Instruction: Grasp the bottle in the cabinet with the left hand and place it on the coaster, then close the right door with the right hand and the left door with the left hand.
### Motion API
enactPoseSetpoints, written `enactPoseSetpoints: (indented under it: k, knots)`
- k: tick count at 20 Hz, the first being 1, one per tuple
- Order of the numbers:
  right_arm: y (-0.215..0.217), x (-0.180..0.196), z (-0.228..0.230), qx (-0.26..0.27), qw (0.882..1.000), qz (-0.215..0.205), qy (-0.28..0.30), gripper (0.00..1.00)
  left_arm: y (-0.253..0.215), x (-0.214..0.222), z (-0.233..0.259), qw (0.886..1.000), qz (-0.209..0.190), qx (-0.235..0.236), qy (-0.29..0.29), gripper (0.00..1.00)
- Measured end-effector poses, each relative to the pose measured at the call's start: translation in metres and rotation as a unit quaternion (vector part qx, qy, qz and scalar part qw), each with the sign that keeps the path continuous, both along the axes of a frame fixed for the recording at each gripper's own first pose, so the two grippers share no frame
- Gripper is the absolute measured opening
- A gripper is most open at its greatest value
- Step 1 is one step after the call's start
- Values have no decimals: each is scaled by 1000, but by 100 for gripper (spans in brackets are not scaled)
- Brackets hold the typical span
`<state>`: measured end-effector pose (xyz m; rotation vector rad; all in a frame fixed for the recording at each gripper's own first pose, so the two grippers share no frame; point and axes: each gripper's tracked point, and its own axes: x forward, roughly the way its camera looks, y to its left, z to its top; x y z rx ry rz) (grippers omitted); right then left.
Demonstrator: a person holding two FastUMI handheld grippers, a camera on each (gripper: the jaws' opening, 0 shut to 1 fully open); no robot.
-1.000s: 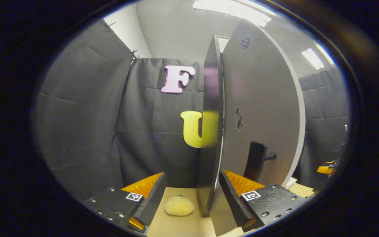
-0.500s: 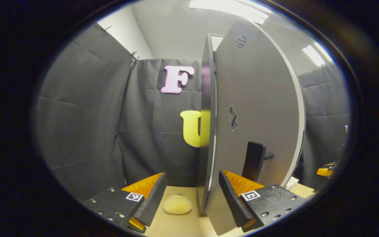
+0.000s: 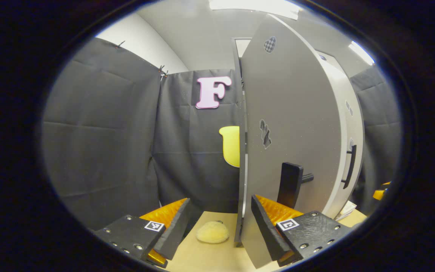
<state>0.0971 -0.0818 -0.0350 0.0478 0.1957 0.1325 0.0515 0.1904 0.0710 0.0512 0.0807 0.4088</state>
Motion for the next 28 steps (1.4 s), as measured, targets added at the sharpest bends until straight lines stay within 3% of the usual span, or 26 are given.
enactPoseSetpoints:
  k: [2,7,9,11,12,13,18,24,25,28]
  knots:
    - [-8,5,1,1,1000,8,-3,92,-6,0,-4,1000,19,-3,3,98]
    - [-32,12,-9,15,1000,7,5,95,-29,6,-10,999,34,-8,4,99]
    - [-41,12,-13,17,1000,3,10,92,-43,15,-11,1000,21,-10,4,99]
    - [-48,12,-16,18,1000,-4,10,95,-62,31,-15,1000,-6,-18,8,99]
    - [-51,13,-19,18,1000,-8,14,95,-70,41,-15,1000,-17,-20,7,93]
    - [-52,13,-23,20,1000,-9,18,95,-79,49,-14,999,-27,-26,4,99]
    - [-56,11,-17,33,999,-23,13,95,-100,81,-7,997,-62,-48,-8,99]
    - [-43,9,-2,41,999,-25,-3,92,-115,55,-1,995,-97,-30,-16,99]
    - [-37,11,3,47,999,-21,-8,95,-116,45,3,994,-102,-22,-21,99]
    - [-18,19,26,56,998,-6,-26,95,-125,20,21,994,-107,8,-37,99]
